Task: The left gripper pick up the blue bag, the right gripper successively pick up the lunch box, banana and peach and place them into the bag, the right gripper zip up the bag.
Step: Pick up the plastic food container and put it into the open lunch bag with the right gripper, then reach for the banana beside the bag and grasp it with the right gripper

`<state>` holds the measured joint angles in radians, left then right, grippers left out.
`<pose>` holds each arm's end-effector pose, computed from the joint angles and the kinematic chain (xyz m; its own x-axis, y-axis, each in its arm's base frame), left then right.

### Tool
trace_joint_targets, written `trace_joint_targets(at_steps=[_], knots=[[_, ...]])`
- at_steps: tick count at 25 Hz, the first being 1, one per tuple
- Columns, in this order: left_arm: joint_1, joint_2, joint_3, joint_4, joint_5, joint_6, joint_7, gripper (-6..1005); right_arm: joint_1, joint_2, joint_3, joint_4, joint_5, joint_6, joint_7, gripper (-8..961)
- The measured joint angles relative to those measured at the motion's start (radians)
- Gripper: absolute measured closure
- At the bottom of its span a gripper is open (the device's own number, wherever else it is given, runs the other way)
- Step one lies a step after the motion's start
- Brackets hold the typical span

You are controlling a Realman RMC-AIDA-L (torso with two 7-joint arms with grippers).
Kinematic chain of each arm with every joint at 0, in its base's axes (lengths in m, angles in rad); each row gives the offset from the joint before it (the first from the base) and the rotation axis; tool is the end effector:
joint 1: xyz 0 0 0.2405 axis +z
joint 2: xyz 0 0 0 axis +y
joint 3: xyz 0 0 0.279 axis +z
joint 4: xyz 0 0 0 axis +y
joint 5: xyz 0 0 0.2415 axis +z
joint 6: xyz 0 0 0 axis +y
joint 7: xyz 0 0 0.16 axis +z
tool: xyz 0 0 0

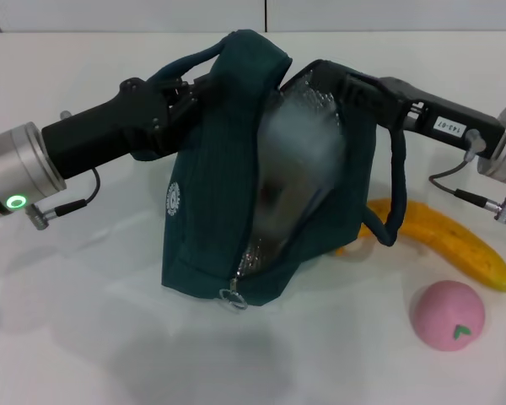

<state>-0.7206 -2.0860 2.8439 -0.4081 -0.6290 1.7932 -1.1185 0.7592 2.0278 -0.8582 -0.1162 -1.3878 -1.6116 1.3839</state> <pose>-0.2724 0.3693 -0.0197 0.5511 0.2178 0.8055 0.4951 -0.8624 -0.1056 0.2050 0.3948 -0.0579 0.3558 -0.4717 -0.8068 -0.5223 -0.8163 0.2469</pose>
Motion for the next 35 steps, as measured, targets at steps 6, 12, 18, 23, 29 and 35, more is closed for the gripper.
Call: trace_joint_targets(at_steps=[6,12,18,23,29,35], knots=[[-0.001,0.000,0.000,0.001,0.000,0.000,0.000,967,-0.019,-0.001,0.003,-0.025,0.004,-0.019,-0.005,688],[0.009,0.000,0.000,0.003,0.000,-0.001,0.009,967,-0.213,-0.004,0.000,-0.215,0.096,-0.196,-0.107,462],[0.023,0.001,0.000,0.003,-0.007,-0.002,0.012,967,-0.399,-0.020,0.009,-0.322,0.141,-0.210,-0.177,281],[0.024,0.002,0.000,0.003,-0.009,-0.002,0.014,967,-0.461,-0.035,0.005,-0.436,0.026,-0.021,-0.108,198],[0.015,0.003,0.000,0.002,-0.009,-0.021,0.014,968,-0.449,-0.029,-0.073,-0.627,-0.234,0.148,0.087,200],[0.013,0.004,0.000,0.001,-0.009,-0.023,0.014,968,-0.431,-0.027,-0.213,-0.818,-0.384,0.268,0.265,201]])
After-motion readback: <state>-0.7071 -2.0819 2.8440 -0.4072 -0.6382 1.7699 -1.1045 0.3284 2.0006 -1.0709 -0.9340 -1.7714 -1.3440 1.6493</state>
